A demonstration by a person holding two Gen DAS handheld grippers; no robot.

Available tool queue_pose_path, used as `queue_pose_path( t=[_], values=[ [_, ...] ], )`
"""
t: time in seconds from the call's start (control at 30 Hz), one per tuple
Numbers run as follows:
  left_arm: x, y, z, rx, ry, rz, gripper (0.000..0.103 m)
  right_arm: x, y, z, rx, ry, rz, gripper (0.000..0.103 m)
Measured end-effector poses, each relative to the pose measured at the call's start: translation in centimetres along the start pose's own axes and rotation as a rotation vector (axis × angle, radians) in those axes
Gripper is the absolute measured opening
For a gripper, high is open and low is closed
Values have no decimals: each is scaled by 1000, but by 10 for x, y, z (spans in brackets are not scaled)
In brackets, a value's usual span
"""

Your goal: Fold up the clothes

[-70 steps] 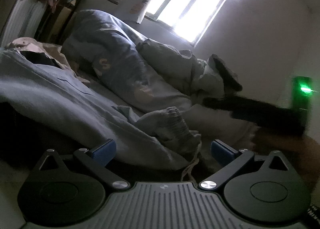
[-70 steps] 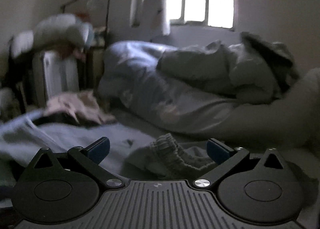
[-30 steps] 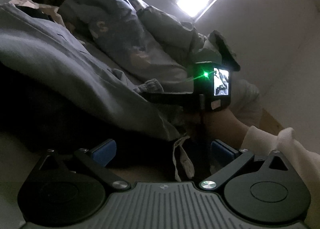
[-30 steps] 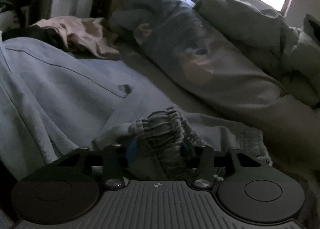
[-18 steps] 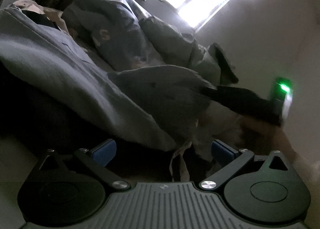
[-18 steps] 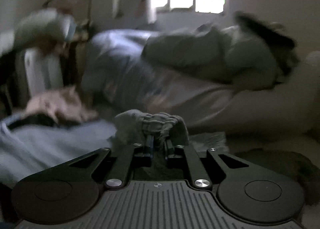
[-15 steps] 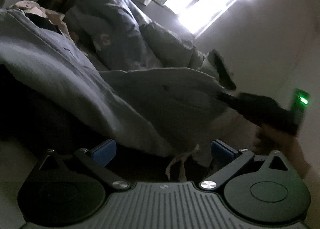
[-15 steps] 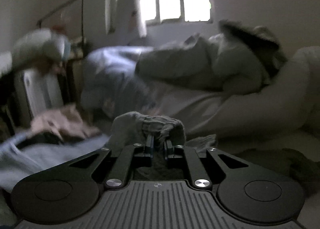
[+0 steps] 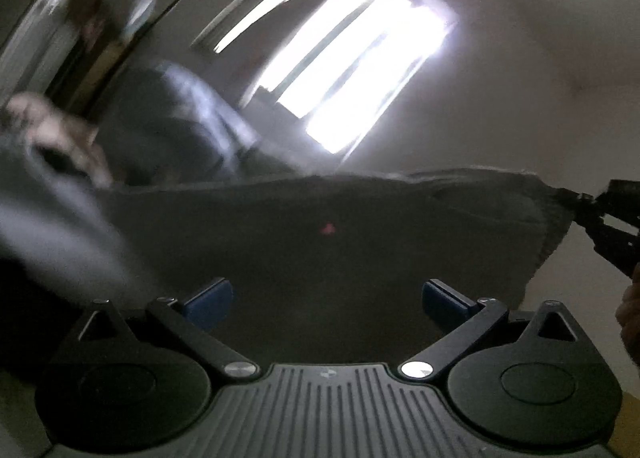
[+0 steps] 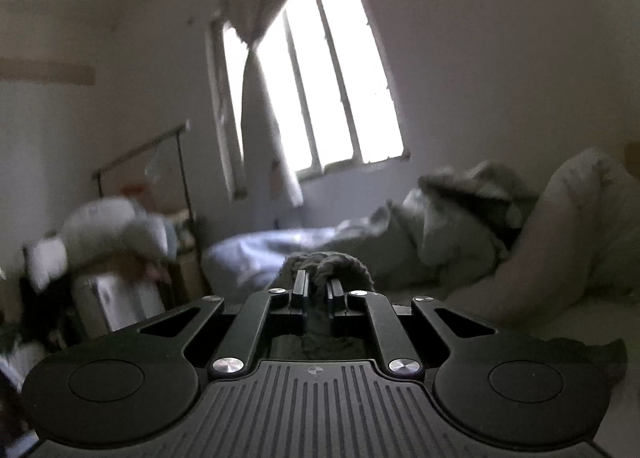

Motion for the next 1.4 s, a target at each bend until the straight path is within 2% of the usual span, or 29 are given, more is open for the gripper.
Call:
queue_pose_path(
  t=[0.13,0.27,0.3,0.37,0.4,0.5,0.6,0.77,0.87,0.97,1.07,1.2,1.27,1.4],
  values=[
    [-10,-7,6,1,-52,-49,103,-44,12,10,21,-39,27,8],
    [-14,-5,8,-19,-78,-60,103,-81,17,17,73,-62,52,5],
    [-15,-5,8,-18,-80,-57,103,-91,15,21,85,-86,51,0],
    [-13,-5,7,-9,-73,-50,103,-113,7,31,54,-178,20,0],
    [-11,-3,5,-5,-63,-44,103,-111,-1,31,38,-178,-4,0],
    [-2,0,-2,-2,-18,-25,103,-80,-36,17,38,-96,-71,1],
    [3,-4,-10,31,12,-8,103,-37,-78,-28,107,58,-107,1],
    [18,-10,-15,67,55,-16,103,-6,-123,-102,185,217,-133,1],
    [23,-19,-25,107,85,-24,103,3,-130,-152,191,322,-139,1],
    [27,-26,-37,158,114,-13,103,6,-126,-209,134,431,-159,1],
    [27,-30,-45,170,130,-13,103,1,-117,-247,88,506,-166,1],
    [28,-39,-50,229,137,-15,103,-33,-100,-252,107,562,-136,1],
    [29,-42,-49,228,139,-17,103,-68,-76,-234,67,558,-126,3],
    [22,-50,-33,140,128,-88,103,-145,-32,-184,3,484,-79,4]
  ],
)
Point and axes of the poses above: each gripper's, at about its wrist camera, not at the fingertips, and x roughly the way its jaws point, y to its left, z to its top, the point moved 10 cm from there along x, roughly the way its jaws point, and after that the axes turned 15 degrees about y, right-handed, at the moved point
